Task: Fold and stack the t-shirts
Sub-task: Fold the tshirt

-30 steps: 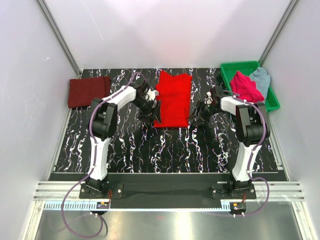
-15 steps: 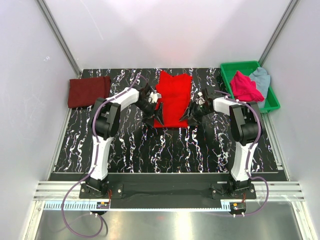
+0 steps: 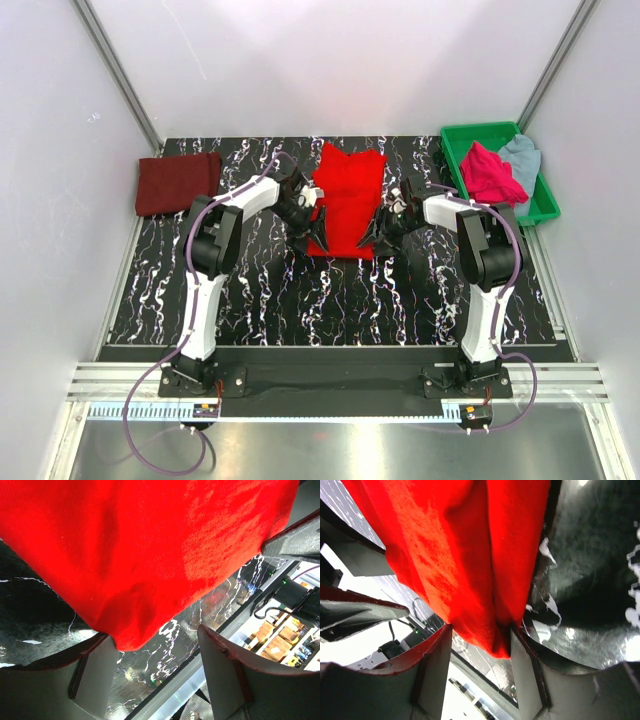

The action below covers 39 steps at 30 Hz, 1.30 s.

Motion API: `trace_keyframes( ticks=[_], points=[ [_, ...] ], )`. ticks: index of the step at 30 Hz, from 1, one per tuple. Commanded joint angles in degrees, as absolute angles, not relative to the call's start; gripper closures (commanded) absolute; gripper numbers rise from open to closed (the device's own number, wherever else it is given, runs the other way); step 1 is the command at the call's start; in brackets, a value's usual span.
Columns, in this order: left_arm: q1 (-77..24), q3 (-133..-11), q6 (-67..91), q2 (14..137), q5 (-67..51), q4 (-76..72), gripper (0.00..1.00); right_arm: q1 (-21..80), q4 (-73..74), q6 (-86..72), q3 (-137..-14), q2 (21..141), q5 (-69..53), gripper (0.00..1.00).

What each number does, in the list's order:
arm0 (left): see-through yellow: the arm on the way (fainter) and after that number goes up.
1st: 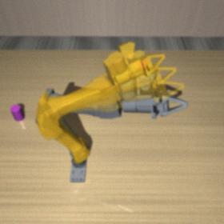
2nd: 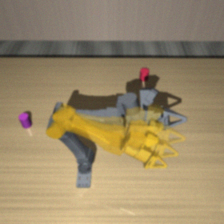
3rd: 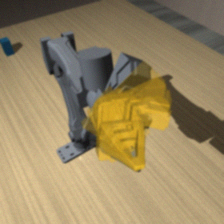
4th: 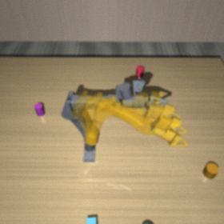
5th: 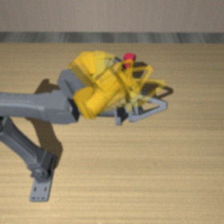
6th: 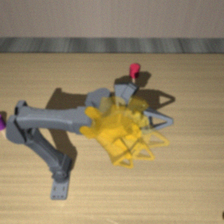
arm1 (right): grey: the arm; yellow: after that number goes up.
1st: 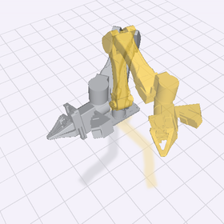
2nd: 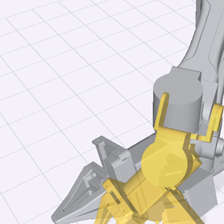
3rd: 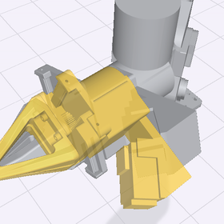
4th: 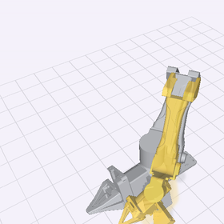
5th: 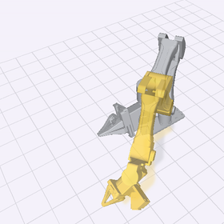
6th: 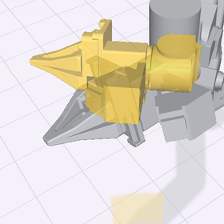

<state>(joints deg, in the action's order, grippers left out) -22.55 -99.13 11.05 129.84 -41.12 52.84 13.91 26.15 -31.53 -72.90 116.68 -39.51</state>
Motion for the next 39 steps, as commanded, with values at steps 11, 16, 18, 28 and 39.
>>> trace_keyframes(
  ticks=[11,16,18,28,39],
  points=[
    [-22.94,-98.17,10.72,129.29,-40.52,52.03,0.42,11.08,32.08,-28.83,-69.87,109.95,-37.09,0.46],
    [-23.38,-97.21,10.55,128.85,-41.66,51.68,0.54,10.99,30.06,-30.58,-66.98,110.48,-37.44,0.47],
    [-23.73,-96.68,10.46,128.76,-42.1,51.68,0.56,10.99,29.01,-30.59,-66.01,110.65,-37.35,0.47],
    [-24.35,-95.36,10.2,127.62,-42.54,52.03,0.6,10.9,26.63,-31.64,-67.41,111.53,-37.7,0.49],
    [-24.26,-95.54,9.76,127.53,-41.57,52.38,0.6,8.97,24.08,-33.75,-67.5,111.36,-37.44,0.5]
  ],
)
